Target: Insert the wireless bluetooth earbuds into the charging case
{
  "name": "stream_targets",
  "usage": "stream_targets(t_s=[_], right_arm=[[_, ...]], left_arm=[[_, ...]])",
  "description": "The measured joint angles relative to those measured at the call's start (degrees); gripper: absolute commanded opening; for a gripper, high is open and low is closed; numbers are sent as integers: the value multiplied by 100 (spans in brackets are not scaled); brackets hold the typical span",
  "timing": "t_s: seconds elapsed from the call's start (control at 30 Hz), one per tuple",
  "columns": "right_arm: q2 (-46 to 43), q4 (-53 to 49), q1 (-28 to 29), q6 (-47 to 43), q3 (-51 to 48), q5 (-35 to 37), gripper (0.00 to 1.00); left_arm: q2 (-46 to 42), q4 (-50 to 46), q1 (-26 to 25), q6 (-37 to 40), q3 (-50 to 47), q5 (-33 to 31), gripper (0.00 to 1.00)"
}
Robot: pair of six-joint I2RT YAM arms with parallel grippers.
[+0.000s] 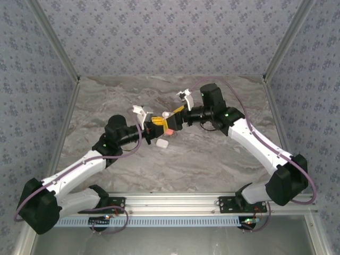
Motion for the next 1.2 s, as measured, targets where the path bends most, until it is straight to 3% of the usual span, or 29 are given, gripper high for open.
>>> stream_targets(t_s=[0.23, 0.7, 0.8, 1.03, 1.2], right_arm=[[-59, 125, 37, 0, 0, -308, 100], [-629, 85, -4, -11, -68, -260, 100], [-629, -116, -42, -52, -66, 184, 100], [-879, -667, -717, 155, -254, 2168, 100], [-1268, -496, -1552, 876, -1231, 2734, 100]], left_arm=[[-2, 17, 0, 0, 0, -2, 5], [-61, -7, -4, 15, 0, -114, 4], [-74, -94, -4, 20, 0, -151, 4], [-369, -920, 92, -46, -46, -372, 1], [-385, -1338, 957, -573, -463, -337, 0]])
